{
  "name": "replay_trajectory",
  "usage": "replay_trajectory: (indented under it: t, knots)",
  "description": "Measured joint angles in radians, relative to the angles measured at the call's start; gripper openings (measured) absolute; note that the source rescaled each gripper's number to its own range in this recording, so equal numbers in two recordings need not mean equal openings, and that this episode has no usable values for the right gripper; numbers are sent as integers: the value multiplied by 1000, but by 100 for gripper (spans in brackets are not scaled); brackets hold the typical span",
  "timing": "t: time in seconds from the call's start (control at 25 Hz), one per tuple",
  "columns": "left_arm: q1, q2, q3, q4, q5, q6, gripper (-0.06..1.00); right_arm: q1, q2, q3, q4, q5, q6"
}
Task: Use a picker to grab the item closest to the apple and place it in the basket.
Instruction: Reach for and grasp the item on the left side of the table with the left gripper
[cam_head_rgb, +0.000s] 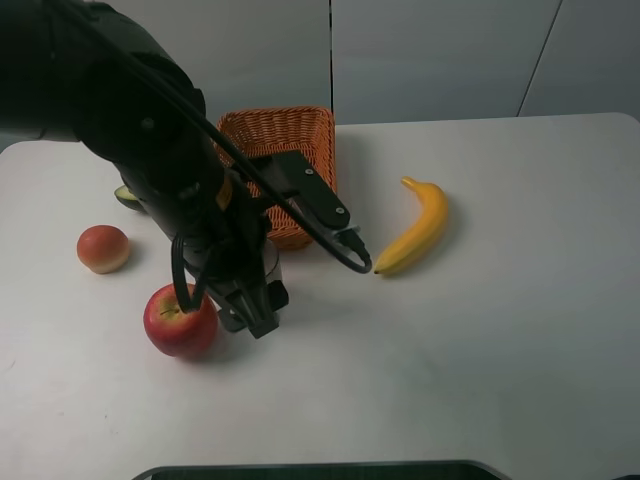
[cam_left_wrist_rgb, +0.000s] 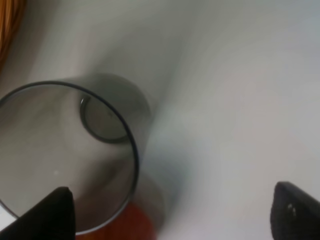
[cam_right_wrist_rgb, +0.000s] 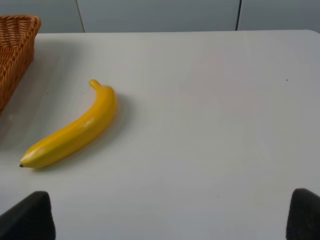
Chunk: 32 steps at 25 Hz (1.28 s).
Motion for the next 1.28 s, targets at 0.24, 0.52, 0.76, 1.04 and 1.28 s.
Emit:
replay_trajectory:
  t: [0.24, 0.52, 0.76, 1.04, 1.28]
  knots:
    - [0, 5, -2, 54, -58, -48, 100, 0, 0, 0, 0, 0, 0]
    - [0, 36, -2, 58, -93, -55, 100, 0, 0, 0, 0, 0, 0]
    - [0, 103, -2, 45, -93, -56, 100, 0, 0, 0, 0, 0, 0]
    - [0, 130, -2, 30, -108, -56, 100, 0, 0, 0, 0, 0, 0]
    - [0, 141, -2, 21, -119, -56, 98, 0, 0, 0, 0, 0, 0]
